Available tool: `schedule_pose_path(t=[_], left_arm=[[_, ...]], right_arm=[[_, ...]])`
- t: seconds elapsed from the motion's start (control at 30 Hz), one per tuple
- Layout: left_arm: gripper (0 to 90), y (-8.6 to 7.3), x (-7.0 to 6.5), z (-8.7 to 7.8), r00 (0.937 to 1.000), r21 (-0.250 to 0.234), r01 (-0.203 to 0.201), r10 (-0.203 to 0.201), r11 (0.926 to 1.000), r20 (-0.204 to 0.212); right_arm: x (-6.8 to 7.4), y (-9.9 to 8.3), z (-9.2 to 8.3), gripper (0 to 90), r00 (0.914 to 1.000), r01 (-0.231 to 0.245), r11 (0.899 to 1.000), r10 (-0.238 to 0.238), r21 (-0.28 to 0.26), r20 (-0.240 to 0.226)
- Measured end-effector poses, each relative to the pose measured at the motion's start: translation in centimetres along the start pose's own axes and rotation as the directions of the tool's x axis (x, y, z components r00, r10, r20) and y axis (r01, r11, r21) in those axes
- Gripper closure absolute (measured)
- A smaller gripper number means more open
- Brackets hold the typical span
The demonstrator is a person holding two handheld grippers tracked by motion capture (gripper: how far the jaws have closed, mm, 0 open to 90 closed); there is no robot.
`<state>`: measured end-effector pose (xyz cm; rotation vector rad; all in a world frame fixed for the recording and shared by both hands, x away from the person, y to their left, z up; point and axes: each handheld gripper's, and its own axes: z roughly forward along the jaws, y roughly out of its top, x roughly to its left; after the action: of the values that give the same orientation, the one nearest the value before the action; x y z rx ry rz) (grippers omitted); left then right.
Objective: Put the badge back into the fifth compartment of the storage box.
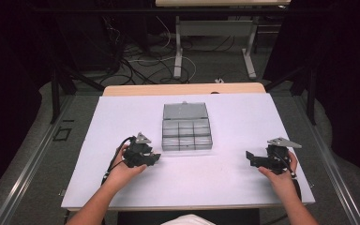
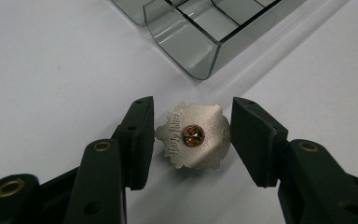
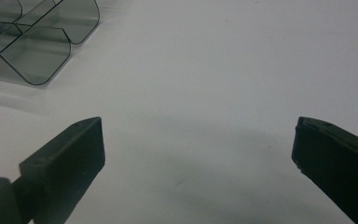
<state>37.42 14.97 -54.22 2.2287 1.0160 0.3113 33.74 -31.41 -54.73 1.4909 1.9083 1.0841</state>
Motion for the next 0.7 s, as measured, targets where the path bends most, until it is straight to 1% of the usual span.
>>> schedule_pose_path(t=[0.07, 0.1, 0.13, 0.17, 0.3, 0.37, 0.47, 0.53, 0.6, 0.63, 0.67, 0.7], left_arm=[[50.8, 0.01, 0.09, -0.04, 1.0, -0.01, -0.002, 0.002, 0.9999, -0.002], [50.8, 0.0, 0.03, -0.09, 0.9998, -0.009, 0.018, -0.018, 0.9998, 0.001], [50.8, 0.01, 0.12, -0.12, 1.0, -0.011, 0.007, -0.007, 0.9999, -0.003], [50.8, 0.02, 0.16, -0.15, 1.0, -0.011, 0.005, -0.005, 0.9999, -0.003], [50.8, -0.01, 0.2, -0.25, 0.9998, -0.022, 0.02, -0.02, 0.9996, -0.005], [50.8, 0.03, 0.3, -0.35, 0.9999, -0.025, 0.012, -0.012, 0.9996, -0.009], [50.8, 0.02, 0.32, -0.45, 0.9996, -0.04, 0.024, -0.025, 0.9989, -0.011], [50.8, 0.04, 0.4, -0.58, 0.9996, -0.041, 0.028, -0.028, 0.9988, -0.011], [50.8, 0.02, 0.43, -0.63, 0.9992, -0.055, 0.037, -0.037, 0.9978, -0.013], [50.8, 0.02, 0.52, -0.72, 0.9994, -0.055, 0.031, -0.031, 0.998, -0.014], [50.8, 0.05, 0.51, -0.8, 0.9992, -0.058, 0.036, -0.037, 0.9976, -0.015], [50.8, 0.05, 0.5, -0.84, 0.999, -0.061, 0.04, -0.041, 0.9973, -0.015]], right_arm=[[0.0, 0.0, 0.01, 2.3, 1.0, 0.0, 1.0, 0.0, 0.0, 0.0], [0.0, 0.0, 0.01, 2.3, 1.0, 0.0, 1.0, 0.0, 0.0, 0.0], [0.0, 0.0, 0.01, 2.3, 1.0, 0.0, 1.0, 0.0, 0.001, 0.0], [0.0, -0.01, 0.01, 2.3, 1.0, 0.001, 1.0, -0.001, 0.001, 0.0], [-0.01, 0.01, 0.01, 2.3, 1.0, 0.001, 1.0, -0.001, 0.0, 0.0], [0.02, 0.02, -0.01, 2.3, 1.0, -0.002, 1.0, 0.002, -0.001, 0.0], [0.03, 0.02, -0.03, 2.3, 1.0, -0.002, 1.0, 0.002, -0.002, 0.0], [0.03, 0.02, -0.02, 2.3, 1.0, -0.003, 1.0, 0.003, -0.001, 0.0], [0.03, 0.02, -0.02, 2.3, 1.0, -0.002, 1.0, 0.002, -0.001, -0.001], [0.03, 0.02, -0.02, 2.3, 1.0, -0.001, 1.0, 0.001, -0.001, -0.001], [0.04, 0.03, -0.02, 2.3, 1.0, 0.0, 1.0, 0.0, -0.001, -0.001], [0.11, 0.02, -0.03, 2.3, 1.0, -0.007, 1.0, 0.007, 0.0, -0.001]])
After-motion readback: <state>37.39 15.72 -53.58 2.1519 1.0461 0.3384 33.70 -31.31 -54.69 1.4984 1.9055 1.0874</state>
